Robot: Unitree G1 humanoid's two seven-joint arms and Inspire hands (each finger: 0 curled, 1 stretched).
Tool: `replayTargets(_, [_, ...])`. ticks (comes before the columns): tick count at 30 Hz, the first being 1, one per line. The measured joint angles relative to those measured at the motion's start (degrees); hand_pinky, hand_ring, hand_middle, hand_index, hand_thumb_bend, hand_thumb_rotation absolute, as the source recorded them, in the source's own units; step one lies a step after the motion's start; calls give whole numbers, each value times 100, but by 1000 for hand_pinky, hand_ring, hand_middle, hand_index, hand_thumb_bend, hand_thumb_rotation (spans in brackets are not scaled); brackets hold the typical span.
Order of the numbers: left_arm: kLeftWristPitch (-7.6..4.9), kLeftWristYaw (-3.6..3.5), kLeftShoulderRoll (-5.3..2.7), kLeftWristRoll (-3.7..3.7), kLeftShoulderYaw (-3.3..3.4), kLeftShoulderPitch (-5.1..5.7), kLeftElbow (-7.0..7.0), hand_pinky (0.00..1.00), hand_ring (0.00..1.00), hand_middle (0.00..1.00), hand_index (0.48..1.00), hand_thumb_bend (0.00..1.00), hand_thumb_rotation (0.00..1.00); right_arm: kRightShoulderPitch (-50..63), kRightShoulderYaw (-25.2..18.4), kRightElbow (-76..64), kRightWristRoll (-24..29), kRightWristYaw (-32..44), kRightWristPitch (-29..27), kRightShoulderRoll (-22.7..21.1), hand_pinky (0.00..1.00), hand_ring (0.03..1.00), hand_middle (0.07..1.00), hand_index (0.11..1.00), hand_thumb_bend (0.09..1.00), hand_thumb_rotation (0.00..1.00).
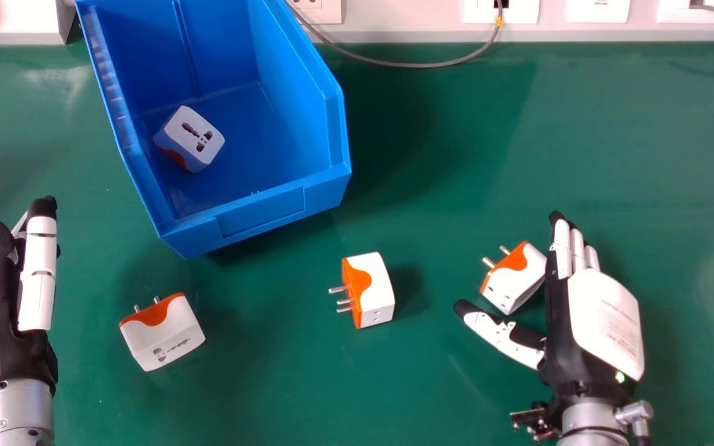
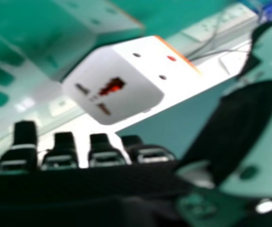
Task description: Pick all objects and put in blue box
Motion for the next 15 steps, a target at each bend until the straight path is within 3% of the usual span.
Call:
replayTargets(6, [28,-40,2,0,27,53,-80,911,944,898,919,419,903,-278,2,314,39,96,75,-35,899,988,1000,1000,548,622])
replayTargets(15, [73,-59,3,-3,48,53,-92,915,947,901,922,419,920,-568,37,481,33,211,330,-67,892,981,999,995,532,602])
